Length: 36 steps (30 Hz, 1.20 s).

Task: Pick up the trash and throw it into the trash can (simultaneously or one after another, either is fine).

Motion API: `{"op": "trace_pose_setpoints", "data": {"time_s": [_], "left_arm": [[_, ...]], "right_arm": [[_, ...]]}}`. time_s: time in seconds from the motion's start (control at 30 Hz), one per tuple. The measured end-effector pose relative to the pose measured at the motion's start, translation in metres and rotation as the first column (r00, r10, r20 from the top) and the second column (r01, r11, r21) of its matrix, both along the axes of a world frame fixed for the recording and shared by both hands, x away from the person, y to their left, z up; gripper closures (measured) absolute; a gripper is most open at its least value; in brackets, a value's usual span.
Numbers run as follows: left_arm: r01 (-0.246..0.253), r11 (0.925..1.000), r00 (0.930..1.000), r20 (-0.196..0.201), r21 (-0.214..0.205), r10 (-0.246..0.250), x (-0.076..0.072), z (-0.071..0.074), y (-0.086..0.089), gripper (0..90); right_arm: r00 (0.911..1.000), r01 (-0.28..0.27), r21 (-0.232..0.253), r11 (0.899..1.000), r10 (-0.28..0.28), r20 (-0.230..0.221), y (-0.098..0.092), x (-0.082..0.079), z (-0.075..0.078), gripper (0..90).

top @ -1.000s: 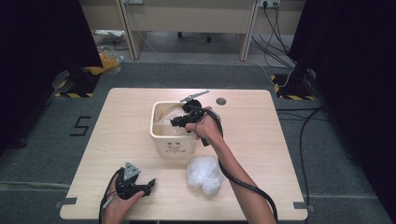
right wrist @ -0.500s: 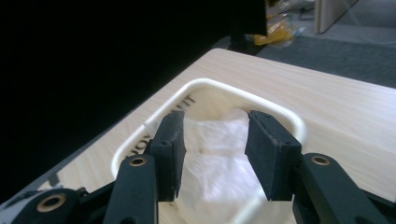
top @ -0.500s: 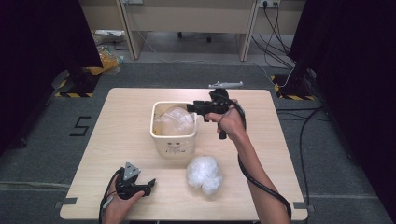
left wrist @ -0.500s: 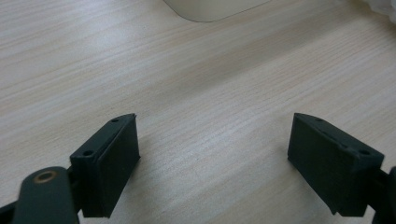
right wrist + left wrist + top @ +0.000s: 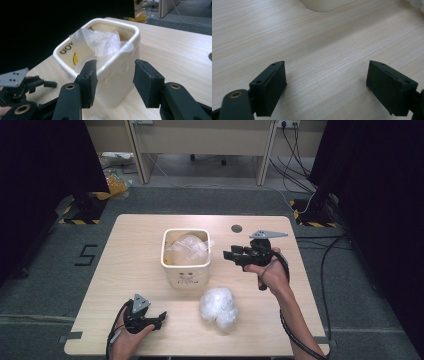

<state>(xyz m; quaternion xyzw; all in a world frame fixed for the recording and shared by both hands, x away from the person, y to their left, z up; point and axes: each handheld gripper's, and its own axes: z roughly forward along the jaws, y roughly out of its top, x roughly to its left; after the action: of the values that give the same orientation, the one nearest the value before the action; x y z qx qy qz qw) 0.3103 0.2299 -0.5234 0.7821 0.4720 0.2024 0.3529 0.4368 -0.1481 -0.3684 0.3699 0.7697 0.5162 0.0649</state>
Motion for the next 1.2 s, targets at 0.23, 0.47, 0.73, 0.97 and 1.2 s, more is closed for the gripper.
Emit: {"op": "trace_pose_setpoints", "data": {"time_s": [0.23, 0.47, 0.73, 0.97, 1.2], "left_arm": [[-0.001, 1.0, 1.0, -0.001, -0.001, 0.001, 0.0, 0.0, 0.0, 15.5], [-0.001, 1.0, 1.0, -0.001, -0.001, 0.001, 0.0, 0.0, 0.0, 15.5], [-0.001, 1.0, 1.0, -0.001, -0.001, 0.001, 0.0, 0.0, 0.0, 15.5], [-0.001, 1.0, 1.0, 0.0, -0.001, 0.001, 0.0, 0.0, 0.0, 15.5], [-0.001, 1.0, 1.0, -0.001, -0.002, 0.001, 0.0, 0.0, 0.0, 15.5]], "right_arm": [[1.0, -0.005, 0.0, 1.0, 0.005, 0.008, -0.007, -0.017, -0.015, 53.2], [1.0, -0.002, -0.015, 1.0, 0.002, 0.005, -0.01, -0.032, -0.034, 51.1], [0.9997, 0.024, -0.028, 0.999, -0.024, 0.005, -0.013, -0.047, -0.057, 40.5], [0.9992, 0.04, -0.016, 0.999, -0.04, 0.001, -0.018, -0.062, -0.071, 37.2], [0.999, 0.029, -0.017, 0.999, -0.029, -0.034, -0.017, -0.071, -0.085, 36.2]]}}
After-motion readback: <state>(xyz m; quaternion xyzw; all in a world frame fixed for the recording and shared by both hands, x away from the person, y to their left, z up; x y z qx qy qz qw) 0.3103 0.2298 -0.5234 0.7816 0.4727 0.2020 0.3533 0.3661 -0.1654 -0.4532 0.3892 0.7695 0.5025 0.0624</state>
